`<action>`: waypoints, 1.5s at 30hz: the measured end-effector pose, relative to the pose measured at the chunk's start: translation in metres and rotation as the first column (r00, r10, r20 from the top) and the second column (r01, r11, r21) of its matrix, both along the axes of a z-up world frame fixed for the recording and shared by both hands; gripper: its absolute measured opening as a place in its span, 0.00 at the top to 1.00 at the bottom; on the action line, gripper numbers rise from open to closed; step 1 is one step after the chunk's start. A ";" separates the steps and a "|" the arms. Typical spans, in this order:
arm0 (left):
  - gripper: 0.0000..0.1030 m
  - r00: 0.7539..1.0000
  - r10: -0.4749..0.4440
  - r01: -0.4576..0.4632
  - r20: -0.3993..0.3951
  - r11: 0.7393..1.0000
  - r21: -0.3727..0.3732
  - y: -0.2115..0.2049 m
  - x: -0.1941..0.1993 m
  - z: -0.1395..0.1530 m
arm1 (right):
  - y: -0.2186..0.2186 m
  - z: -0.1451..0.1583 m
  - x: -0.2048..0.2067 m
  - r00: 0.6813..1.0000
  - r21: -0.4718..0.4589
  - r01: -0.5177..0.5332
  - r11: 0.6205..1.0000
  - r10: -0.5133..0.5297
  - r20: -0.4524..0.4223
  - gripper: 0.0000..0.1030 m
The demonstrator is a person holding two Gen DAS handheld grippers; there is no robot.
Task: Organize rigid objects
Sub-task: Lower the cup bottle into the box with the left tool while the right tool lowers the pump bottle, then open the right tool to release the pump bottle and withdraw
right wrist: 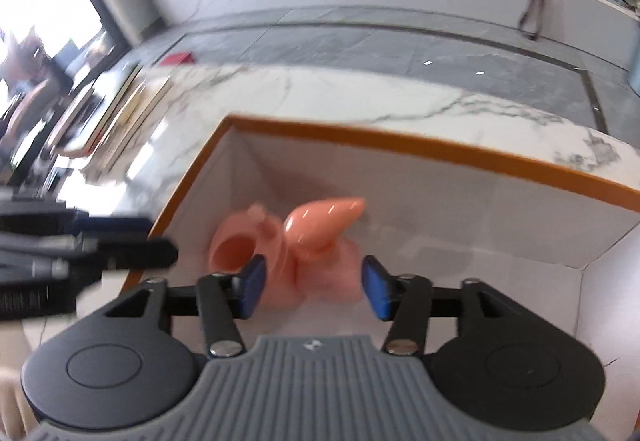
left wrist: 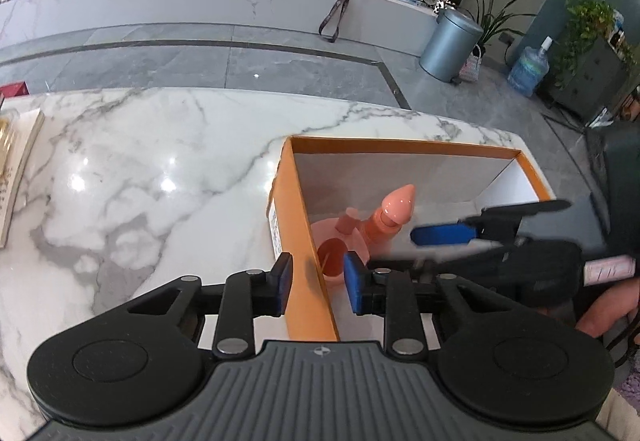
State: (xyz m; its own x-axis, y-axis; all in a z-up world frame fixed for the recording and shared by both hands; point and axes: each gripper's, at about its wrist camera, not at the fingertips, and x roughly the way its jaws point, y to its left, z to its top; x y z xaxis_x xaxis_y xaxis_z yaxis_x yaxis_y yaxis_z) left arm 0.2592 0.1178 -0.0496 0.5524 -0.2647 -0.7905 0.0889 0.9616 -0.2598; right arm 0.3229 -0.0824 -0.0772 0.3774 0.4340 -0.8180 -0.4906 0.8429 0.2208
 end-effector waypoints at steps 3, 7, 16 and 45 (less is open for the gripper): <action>0.74 1.000 0.000 0.000 -0.002 1.000 -0.017 -0.001 0.002 -0.002 | 0.012 -0.009 -0.001 0.997 -0.039 -0.061 0.997 0.059 -0.053 0.31; 0.76 1.000 0.005 -0.005 0.000 0.999 -0.035 -0.002 0.001 -0.004 | 0.027 -0.025 0.010 0.993 -0.095 -0.037 0.995 0.026 -0.115 0.31; 0.83 1.000 0.018 -0.018 0.000 0.998 -0.059 0.003 0.001 -0.006 | 0.034 -0.038 0.020 0.984 -0.065 0.063 0.996 -0.073 -0.161 0.44; 0.84 0.991 0.033 -0.025 0.133 0.998 -0.064 -0.031 -0.084 0.049 | -0.058 0.057 -0.070 0.981 0.067 0.169 0.983 -0.174 0.084 0.57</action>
State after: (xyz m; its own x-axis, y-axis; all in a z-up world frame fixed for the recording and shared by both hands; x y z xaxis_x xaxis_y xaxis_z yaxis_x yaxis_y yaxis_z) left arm 0.1751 0.0871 -0.0011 0.6602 -0.2929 -0.6916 0.0991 0.9468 -0.3063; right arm 0.2532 -0.1406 -0.0201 0.5207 0.4034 -0.7524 -0.3601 0.9029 0.2348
